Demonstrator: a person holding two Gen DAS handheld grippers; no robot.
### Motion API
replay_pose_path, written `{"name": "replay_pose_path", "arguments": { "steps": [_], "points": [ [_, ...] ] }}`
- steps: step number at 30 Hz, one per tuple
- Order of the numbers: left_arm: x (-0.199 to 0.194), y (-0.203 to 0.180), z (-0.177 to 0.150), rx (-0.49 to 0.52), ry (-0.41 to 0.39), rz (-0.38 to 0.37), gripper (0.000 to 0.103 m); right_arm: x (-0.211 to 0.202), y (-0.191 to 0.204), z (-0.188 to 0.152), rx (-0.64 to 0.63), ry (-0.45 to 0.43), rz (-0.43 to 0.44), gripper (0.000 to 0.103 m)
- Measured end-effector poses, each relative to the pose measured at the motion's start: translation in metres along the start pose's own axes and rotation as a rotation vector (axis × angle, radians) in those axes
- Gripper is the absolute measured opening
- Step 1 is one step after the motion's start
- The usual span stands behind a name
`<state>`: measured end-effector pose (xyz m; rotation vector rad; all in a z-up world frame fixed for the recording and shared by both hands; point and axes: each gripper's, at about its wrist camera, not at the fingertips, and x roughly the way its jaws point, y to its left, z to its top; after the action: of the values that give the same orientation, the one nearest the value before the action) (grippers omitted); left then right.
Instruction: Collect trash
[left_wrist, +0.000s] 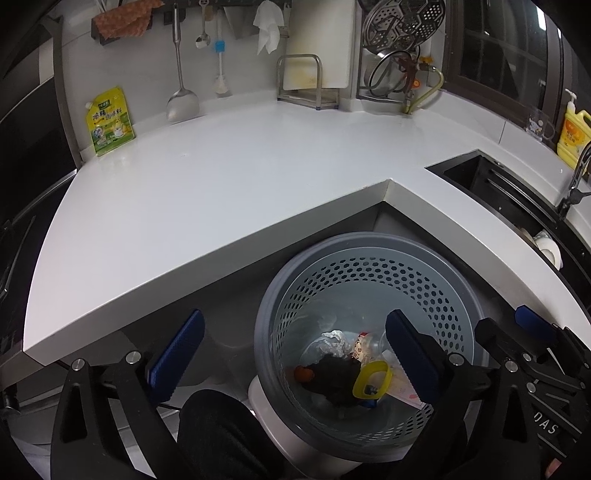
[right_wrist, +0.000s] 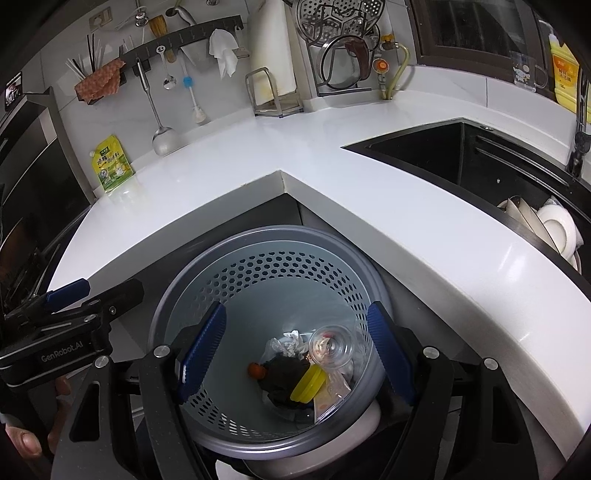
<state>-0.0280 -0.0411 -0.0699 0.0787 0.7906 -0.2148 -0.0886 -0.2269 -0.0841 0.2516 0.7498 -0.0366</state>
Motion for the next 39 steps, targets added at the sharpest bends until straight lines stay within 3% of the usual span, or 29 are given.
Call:
{"name": "replay_pose_path", "arguments": {
  "steps": [10, 39],
  "points": [
    [-0.0017, 0.0005, -0.0006, 0.001, -0.005, 0.040, 0.097, -0.0032, 0.0048, -0.0008, -0.021, -0.007, -0.012, 0.075],
    [-0.0009, 0.0031, -0.0032, -0.005, 0.000, 0.063, 0.097, -0.0053, 0.0070, -0.0007, -0.030, -0.007, -0.018, 0.075]
  ]
}}
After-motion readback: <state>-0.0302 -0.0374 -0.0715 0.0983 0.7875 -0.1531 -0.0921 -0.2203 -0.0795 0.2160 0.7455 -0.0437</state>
